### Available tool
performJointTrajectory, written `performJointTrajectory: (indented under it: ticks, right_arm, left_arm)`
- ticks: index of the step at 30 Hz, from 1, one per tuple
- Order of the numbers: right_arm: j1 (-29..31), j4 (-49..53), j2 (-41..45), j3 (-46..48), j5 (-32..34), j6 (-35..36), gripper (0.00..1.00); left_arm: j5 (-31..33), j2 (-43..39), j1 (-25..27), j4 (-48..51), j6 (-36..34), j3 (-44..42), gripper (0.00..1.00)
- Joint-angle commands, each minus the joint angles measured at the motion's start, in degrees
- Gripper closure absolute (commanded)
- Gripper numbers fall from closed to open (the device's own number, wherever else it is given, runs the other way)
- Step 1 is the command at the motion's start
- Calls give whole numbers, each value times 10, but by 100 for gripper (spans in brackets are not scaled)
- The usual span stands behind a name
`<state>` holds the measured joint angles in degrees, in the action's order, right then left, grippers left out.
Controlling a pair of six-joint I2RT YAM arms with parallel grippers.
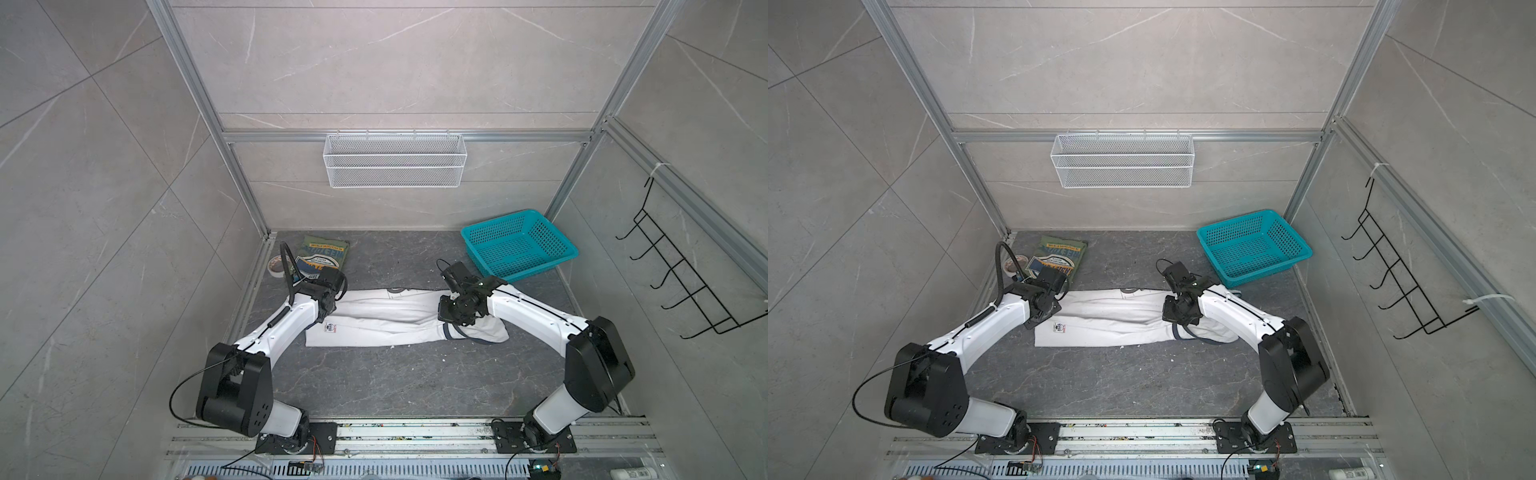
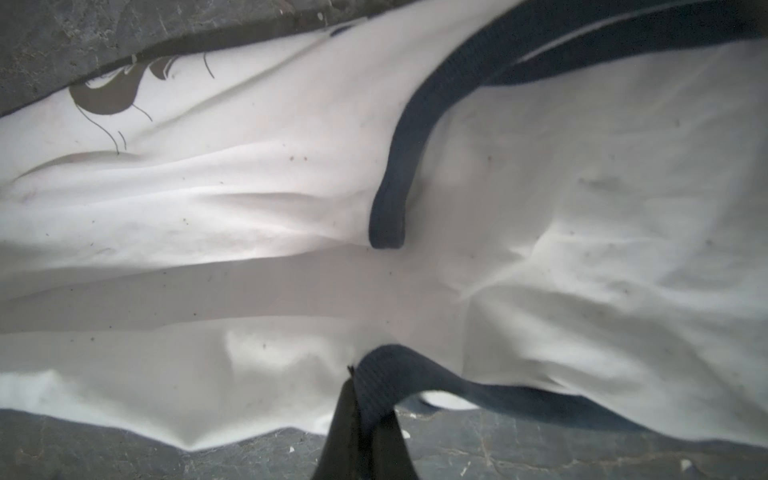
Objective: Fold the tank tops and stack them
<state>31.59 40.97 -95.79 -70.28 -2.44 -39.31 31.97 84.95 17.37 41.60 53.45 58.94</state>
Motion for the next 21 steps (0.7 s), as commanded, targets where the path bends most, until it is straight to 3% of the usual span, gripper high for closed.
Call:
performJointTrajectory:
  ticks: [1, 5, 6, 8, 10, 12, 16, 21]
  right_arm:
    - [-5, 13, -47, -47, -8, 39, 98]
    - [-11, 20, -104, -89, -4, 47, 93]
    - [-11, 21, -115, -97, 1, 49, 88]
    - [-13, 28, -124, -107, 28, 54, 68]
    - [-13, 40, -112, -107, 62, 61, 56]
    - [-13, 52, -75, -91, 91, 71, 51]
    - [-14, 73, 43, -12, 143, 62, 47]
    - [-20, 99, 186, 126, 159, 10, 47]
  left_arm:
    - [-5, 33, -26, -24, -25, 24, 100]
    - [-35, 79, -52, -41, -35, 37, 100]
    - [-45, 93, -58, -43, -39, 44, 95]
    - [-66, 125, -62, -44, -55, 62, 75]
    - [-83, 154, -66, -24, -73, 93, 55]
    - [-94, 159, -67, -10, -92, 111, 44]
    - [-91, 94, -62, -6, -118, 95, 25]
    - [-76, -3, -7, 13, -132, 64, 19]
